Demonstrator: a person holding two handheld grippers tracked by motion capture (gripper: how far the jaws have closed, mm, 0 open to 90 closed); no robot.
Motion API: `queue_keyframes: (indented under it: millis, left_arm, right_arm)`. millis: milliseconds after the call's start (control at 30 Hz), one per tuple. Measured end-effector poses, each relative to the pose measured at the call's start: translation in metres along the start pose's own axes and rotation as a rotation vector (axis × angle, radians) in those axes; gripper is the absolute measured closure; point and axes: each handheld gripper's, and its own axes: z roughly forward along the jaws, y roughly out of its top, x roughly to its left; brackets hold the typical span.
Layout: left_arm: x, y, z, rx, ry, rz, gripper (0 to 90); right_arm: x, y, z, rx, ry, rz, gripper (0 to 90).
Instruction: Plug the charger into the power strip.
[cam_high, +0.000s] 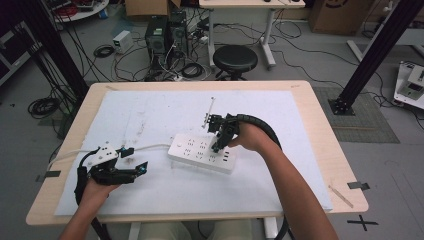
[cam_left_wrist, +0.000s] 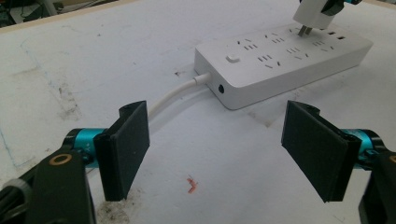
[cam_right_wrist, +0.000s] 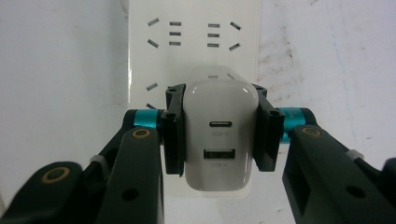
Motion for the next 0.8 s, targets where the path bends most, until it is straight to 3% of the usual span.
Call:
queue_keyframes:
  millis: [100,300,400,567,733,800]
  left_arm:
    - [0.0,0.0,0.001,-0.001,0.0,-0.003,23.6]
    - [-0.002,0.0,0.005,-0.003,-0.008,-0.003,23.6]
    - [-0.002,0.0,0.006,-0.003,-0.009,-0.006,23.6]
    - [-0.002,0.0,0.006,-0.006,-0.009,-0.007,23.6]
    - [-0.001,-0.001,0.006,-0.007,-0.009,-0.007,23.6]
    - [0.0,-0.002,0.006,-0.009,-0.006,-0.007,23.6]
  right_arm:
    - [0.003,0.005,0.0,0.043,-0.023,-0.026,63.4]
    - [0.001,0.017,0.001,0.108,-0.006,0.003,63.4]
    - [0.001,0.023,0.003,0.137,-0.007,-0.01,63.4]
    - [0.001,0.026,0.004,0.144,-0.01,-0.013,63.5]
    - [0.002,0.028,0.005,0.156,-0.012,0.035,63.6]
    - [0.003,0.029,0.005,0.162,-0.019,0.026,63.5]
